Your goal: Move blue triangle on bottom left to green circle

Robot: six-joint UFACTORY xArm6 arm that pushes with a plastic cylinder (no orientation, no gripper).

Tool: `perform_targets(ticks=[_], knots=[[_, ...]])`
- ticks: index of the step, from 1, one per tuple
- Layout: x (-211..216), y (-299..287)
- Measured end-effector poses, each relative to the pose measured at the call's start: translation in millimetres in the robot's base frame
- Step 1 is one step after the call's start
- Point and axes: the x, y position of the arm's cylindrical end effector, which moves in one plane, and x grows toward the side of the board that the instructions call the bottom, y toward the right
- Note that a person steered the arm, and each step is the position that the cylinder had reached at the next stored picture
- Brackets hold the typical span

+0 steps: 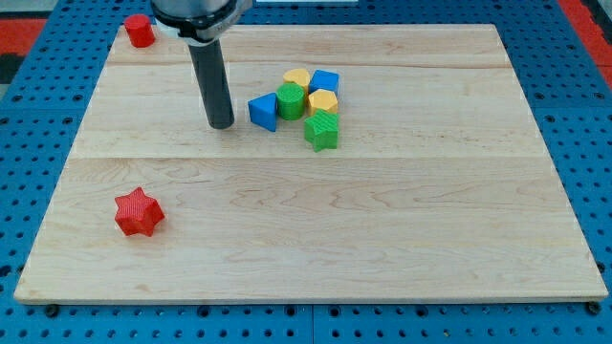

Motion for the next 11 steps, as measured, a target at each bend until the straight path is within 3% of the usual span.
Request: perform_targets(ticks=[2,4,5,8,11], knots=[[-25,44],[-25,39],[-22,12],[2,18],[2,64]])
